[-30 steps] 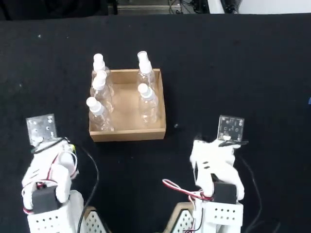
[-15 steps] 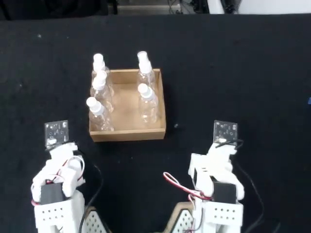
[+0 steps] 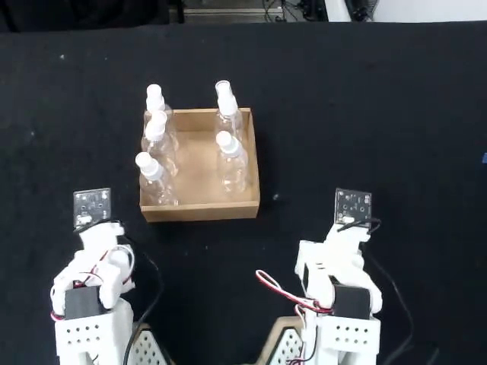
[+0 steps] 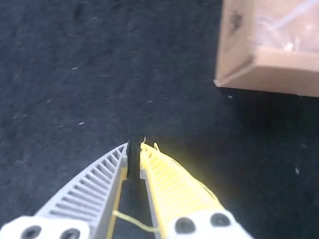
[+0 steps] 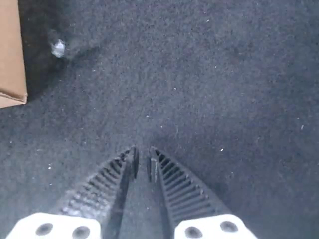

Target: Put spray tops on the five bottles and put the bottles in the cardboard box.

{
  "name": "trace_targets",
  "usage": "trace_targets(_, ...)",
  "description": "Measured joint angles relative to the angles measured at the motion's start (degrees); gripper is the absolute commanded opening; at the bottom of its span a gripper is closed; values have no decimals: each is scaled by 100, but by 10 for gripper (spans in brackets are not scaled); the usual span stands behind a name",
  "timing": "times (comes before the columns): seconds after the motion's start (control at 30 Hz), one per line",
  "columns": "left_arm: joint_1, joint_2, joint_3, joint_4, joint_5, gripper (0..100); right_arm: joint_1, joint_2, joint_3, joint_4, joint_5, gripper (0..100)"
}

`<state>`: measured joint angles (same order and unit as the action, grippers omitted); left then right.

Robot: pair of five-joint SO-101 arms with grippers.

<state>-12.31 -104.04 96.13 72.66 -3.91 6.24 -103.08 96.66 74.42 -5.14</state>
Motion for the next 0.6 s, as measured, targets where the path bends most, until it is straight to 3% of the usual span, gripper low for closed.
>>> trace_targets(0.2, 677, 0, 0, 0, 0, 30, 0, 0, 0, 0, 0, 11)
trace_targets(0.6, 774, 0, 0, 18, 0, 30, 0, 0, 0, 0, 0, 11)
